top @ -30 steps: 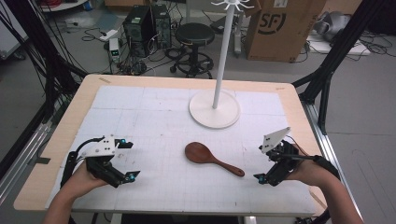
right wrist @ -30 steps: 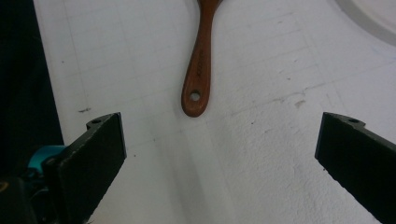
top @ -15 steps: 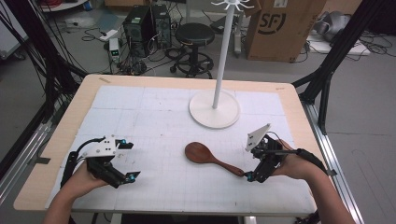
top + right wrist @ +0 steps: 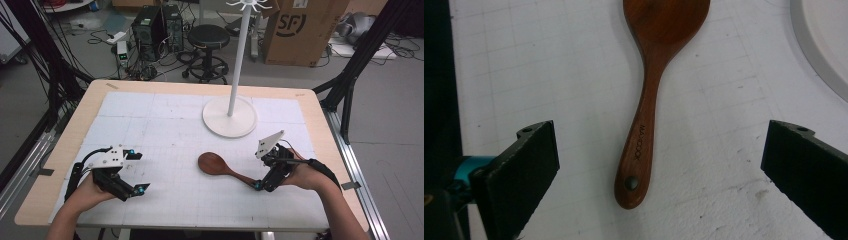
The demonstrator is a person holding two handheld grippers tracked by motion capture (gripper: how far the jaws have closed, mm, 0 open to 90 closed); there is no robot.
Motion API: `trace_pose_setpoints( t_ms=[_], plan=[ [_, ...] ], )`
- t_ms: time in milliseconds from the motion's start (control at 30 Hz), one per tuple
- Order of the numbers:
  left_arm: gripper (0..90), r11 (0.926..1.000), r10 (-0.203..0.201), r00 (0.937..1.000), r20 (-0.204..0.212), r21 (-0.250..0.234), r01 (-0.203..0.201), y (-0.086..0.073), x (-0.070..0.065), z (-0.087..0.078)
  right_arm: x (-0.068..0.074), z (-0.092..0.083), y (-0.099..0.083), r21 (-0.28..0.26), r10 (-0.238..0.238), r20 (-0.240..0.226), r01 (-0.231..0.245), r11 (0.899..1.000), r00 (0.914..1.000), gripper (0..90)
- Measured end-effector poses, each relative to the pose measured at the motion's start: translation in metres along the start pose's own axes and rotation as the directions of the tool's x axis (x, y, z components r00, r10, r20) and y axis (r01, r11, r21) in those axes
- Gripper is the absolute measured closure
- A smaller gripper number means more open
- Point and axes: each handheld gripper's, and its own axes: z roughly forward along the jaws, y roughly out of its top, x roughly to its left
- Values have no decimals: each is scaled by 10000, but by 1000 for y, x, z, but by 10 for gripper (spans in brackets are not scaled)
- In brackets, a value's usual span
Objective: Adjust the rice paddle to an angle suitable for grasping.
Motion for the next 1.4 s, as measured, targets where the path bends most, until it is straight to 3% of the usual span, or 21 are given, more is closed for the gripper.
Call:
trace_pose_setpoints(
  t_ms=[333,833,967,1033,1267,1400],
  plan=[
    [17,9999,-16,10000,-21,141,16,-1,0,2,0,21,9,-239,201,-65,-202,9995,9998,8],
    [17,9998,10,10000,-6,180,-10,-2,-1,2,0,50,20,20,264,180,-264,9996,9995,44],
    [17,9998,23,10000,-15,203,-23,-2,0,2,2,56,23,227,216,167,-220,9995,9996,72],
    [17,9998,22,10000,-7,210,-22,-2,0,2,2,58,25,380,213,270,-224,9990,9994,151],
    [17,9998,11,10000,7,213,-11,-2,-1,2,3,67,27,770,255,307,-278,9966,9992,207],
    [17,9998,2,10000,7,221,-2,-2,0,2,4,70,29,914,259,403,-295,9954,9989,284]
  ],
)
